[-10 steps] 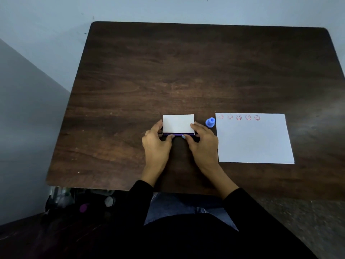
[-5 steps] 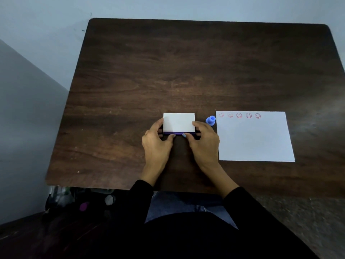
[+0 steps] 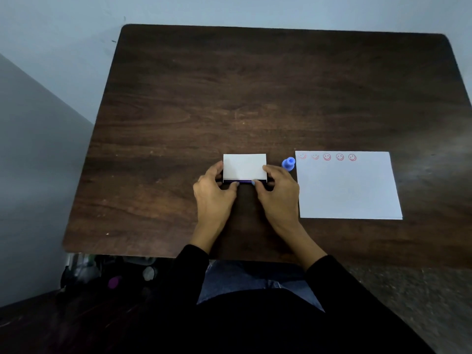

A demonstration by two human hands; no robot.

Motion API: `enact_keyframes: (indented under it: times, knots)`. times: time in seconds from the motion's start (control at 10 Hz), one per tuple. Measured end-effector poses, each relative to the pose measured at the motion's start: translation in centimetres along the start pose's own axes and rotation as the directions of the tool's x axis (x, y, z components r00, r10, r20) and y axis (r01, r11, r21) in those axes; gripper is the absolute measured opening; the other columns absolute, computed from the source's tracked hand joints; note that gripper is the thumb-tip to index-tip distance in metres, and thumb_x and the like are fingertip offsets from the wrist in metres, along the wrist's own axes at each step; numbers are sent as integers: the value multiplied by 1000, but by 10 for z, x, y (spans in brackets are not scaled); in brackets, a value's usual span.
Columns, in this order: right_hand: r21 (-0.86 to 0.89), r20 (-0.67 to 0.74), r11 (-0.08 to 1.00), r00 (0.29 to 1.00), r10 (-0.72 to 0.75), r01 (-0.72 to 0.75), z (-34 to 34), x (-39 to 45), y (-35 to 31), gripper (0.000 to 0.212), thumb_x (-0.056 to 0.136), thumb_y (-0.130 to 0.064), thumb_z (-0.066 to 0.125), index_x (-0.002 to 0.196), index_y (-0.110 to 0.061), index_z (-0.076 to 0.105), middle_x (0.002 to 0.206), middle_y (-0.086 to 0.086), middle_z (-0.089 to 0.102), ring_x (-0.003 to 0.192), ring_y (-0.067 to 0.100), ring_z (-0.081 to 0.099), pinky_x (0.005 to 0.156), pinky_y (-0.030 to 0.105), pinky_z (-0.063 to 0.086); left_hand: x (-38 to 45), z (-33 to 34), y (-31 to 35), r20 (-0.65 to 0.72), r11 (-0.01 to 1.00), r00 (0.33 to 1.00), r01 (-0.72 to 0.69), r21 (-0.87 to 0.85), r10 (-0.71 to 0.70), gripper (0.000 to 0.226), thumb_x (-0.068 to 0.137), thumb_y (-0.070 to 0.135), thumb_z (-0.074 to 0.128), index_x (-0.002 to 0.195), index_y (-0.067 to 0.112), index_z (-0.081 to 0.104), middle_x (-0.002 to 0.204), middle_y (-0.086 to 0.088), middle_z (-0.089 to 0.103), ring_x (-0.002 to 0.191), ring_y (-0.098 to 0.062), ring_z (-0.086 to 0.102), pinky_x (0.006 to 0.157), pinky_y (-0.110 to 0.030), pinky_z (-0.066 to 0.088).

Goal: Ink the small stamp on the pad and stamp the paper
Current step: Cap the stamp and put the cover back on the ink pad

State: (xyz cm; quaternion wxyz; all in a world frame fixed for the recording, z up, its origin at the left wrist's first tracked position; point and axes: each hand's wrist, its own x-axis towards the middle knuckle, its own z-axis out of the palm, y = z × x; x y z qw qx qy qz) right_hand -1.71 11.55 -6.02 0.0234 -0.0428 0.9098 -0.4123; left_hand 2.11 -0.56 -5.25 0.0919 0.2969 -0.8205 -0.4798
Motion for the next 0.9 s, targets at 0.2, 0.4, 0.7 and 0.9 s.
enact_keyframes:
  times: [0.2, 0.4, 0.7, 0.9]
  knots:
    - [-6, -10, 1000, 1000, -24, 24, -3, 3, 7, 37, 80, -10, 69, 115, -1, 61, 120, 16, 64, 113, 25, 57, 99, 40, 47, 2, 7, 3, 7, 998, 999, -35, 53, 35, 47, 74, 7, 72, 119, 11, 61, 109, -8, 71, 93, -13, 66, 86, -27, 53]
    - [-47, -3, 999, 1000, -14, 14, -1, 2, 8, 36, 83, -12, 67, 117, -2, 60, 121, 15, 64, 116, 24, 56, 102, 30, 39, 3, 7, 1, 0, 997, 999, -49, 63, 49, 47, 74, 5, 72, 120, 9, 61, 108, -9, 71, 87, -7, 61, 82, -22, 51]
    - [-99, -43, 986, 989, -139, 134, -8, -3, 8, 36, 83, -16, 68, 116, -4, 61, 119, 15, 64, 114, 24, 57, 97, 23, 38, 4, 6, 2, 24, 996, 1000, -18, 89, 16, 56, 73, 10, 75, 126, 7, 55, 110, -13, 69, 88, -17, 65, 88, -35, 54]
    - [-152, -284, 961, 921, -266, 231, -21, 10, 18, 25, 88, -17, 61, 110, -5, 62, 114, 13, 67, 104, 26, 61, 91, 37, 49, -3, 9, 7, -1, 962, 991, -133, 239, 137, 60, 75, 0, 62, 132, 8, 46, 143, -11, 43, 127, -28, 41, 109, -36, 32]
